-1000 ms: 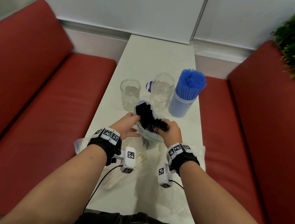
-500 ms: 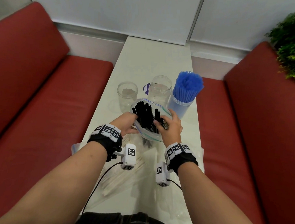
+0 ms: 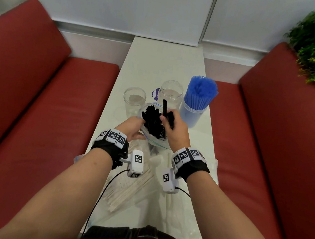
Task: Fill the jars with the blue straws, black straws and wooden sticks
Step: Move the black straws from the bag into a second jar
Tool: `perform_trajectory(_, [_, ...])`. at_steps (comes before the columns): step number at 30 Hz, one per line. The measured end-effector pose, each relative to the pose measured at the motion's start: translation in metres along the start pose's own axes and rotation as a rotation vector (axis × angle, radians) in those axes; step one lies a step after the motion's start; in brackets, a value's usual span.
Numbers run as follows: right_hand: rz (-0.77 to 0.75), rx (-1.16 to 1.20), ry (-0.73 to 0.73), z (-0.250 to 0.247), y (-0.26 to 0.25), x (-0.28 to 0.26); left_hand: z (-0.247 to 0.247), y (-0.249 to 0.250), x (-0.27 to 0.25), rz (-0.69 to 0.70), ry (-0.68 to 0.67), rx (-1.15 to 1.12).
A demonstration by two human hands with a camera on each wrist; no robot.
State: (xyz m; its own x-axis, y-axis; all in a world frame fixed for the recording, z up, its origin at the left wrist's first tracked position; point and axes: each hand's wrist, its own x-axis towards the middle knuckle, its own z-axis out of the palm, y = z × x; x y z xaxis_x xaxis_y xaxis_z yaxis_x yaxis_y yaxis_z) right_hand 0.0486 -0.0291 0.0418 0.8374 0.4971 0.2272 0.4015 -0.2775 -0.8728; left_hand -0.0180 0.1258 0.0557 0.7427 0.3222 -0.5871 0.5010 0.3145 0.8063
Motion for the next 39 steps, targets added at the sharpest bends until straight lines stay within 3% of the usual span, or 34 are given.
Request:
perform_trajectory(6, [0.265,0.224,0.068,0.010,0.014,-0.001,-0.002,0.002,0.005,-0.030,0.015,-0.012])
perform_trajectory(11, [0.374,0.220,-0.034,0.008,0.022,0.001,-0.003,0.002,0.006,-0.041,-0.021,-0.014])
perform_trajectory(19, [0.206,0.404,-0.094,-0.034,-0.058,0.087,-0.015,0.010,0.017,-0.086,0.011,0.013])
perform_trajectory(25, [-0.065,0.529,0.206,-0.051,-0.100,0.180,-0.019,0.015,0.030,-0.094,0.022,0.103])
perform_trajectory(31, [0.051,0.376,0.248,-0.016,-0.048,0.208,-0.022,0.019,0.038,-0.104,-0.070,0.068])
perform_trajectory(39, [0.272,0.253,0.217,0.020,0.031,0.197,-0.024,0.018,0.049,-0.117,-0.078,0.075])
